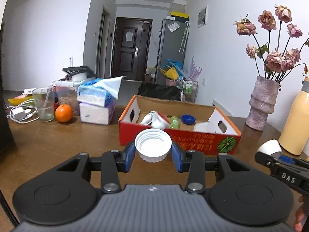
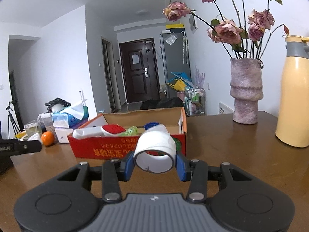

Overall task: Organize rigid objects
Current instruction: 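Carry the white cap and tape roll over the cardboard box with both tools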

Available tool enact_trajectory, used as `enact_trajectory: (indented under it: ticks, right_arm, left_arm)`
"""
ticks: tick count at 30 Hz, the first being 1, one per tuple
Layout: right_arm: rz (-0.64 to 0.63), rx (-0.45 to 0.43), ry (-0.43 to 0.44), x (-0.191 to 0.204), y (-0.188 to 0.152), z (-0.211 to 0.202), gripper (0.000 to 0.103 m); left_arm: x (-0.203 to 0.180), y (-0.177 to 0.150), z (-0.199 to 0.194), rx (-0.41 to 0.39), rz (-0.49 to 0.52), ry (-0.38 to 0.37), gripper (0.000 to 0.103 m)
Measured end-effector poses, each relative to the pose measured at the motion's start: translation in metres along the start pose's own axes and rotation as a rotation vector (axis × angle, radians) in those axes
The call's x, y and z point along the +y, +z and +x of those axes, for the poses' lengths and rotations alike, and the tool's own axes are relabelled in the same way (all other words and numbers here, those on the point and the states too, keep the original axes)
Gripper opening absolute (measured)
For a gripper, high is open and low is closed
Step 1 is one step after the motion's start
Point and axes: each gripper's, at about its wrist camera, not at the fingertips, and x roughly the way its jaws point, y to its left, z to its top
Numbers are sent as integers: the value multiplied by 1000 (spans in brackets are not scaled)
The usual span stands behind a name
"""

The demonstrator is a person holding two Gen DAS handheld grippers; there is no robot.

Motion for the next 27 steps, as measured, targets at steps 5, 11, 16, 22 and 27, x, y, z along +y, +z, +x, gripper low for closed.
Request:
enact_trajectory:
  ticks: [5,11,16,22,27]
  right_arm:
    - [14,-8,17,4,7,14,43]
    - [27,-22,25,6,17,34,43]
    - [35,-20,29,5,23,51,43]
    - [39,-22,32,6,32,70,43]
    - [39,-21,32,6,39,91,43]
  left_arm:
    - [-9,10,13,-15,1,3,41]
    - [-14,21,36,-30,-8,14,41]
    - [-17,30,55,-35,-15,18,41]
    - [-21,42,78,-48,-27,12,41]
    - [-23,49,99,-44,-27,10,41]
